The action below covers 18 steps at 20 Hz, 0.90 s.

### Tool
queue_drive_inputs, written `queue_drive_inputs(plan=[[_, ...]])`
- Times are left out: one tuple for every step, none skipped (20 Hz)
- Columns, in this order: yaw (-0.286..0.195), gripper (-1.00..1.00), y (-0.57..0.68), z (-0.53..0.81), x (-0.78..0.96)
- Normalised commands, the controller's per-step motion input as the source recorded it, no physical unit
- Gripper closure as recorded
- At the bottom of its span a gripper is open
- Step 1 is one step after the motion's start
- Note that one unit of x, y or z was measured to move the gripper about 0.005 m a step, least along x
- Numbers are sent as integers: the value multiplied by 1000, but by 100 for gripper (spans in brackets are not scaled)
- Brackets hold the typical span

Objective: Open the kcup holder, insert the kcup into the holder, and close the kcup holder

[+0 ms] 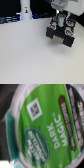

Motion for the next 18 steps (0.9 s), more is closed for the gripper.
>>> queue_drive_inputs(plan=[[15,100,53,-195,31],[0,100,34,37,0],[0,100,140,203,14],[0,100,209,311,109],[0,100,229,417,143],[0,100,203,511,169],[0,100,200,540,211],[0,100,209,534,240],[-3,100,197,500,263],[-9,100,177,423,251],[0,100,163,183,131],[-6,100,49,245,420],[-21,100,59,204,456],[-1,100,41,27,136],[-19,100,102,117,443],[4,100,49,-23,68],[7,100,45,-42,-13],[7,100,45,-80,-3]])
